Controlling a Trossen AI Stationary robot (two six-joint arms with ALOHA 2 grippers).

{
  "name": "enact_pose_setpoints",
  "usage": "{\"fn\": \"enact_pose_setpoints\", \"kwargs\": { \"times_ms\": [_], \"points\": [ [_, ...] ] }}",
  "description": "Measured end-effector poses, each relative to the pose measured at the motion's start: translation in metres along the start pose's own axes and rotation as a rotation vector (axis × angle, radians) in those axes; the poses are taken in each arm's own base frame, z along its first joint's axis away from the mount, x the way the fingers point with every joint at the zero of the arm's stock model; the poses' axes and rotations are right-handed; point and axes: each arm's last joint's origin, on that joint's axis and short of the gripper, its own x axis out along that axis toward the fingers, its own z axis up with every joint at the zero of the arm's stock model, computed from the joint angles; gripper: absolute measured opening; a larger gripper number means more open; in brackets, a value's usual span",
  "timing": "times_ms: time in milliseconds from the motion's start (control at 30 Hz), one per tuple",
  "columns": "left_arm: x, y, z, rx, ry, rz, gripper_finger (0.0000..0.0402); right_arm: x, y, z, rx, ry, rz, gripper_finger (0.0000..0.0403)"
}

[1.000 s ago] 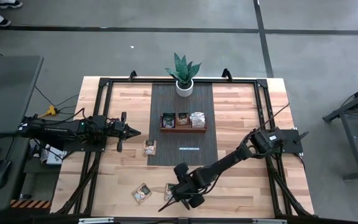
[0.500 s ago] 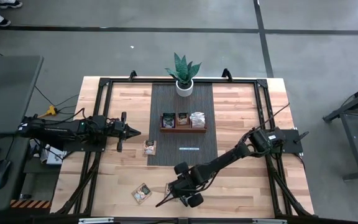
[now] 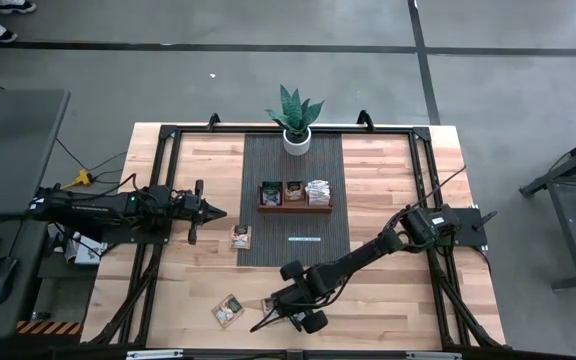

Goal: Pick & Place Tea
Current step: Put the violet tea bag into the left section of the wooden organizer

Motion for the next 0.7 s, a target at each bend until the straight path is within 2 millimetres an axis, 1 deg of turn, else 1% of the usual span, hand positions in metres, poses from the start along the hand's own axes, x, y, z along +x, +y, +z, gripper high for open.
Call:
{"fn": "enact_pose_setpoints", "kwargs": {
  "times_ms": [67,300,500,700],
  "points": [
    [0.0,0.0,0.0,0.0,0.0,0.0,0.0001,0.0,0.0,0.0,0.001,0.0,0.002,0.0006],
    [0.0,0.0,0.0,0.0,0.0,0.0,0.0001,-0.003,0.002,0.0,0.039,-0.005,-0.032,0.0002],
    [0.0,0.0,0.0,0.0,0.0,0.0,0.0001,-0.024,0.007,0.0,0.033,-0.034,-0.097,0.0001],
    [0.0,0.0,0.0,0.0,0.0,0.0,0.0001,-0.046,0.003,0.002,0.037,-0.082,-0.254,0.0]
  ]
}}
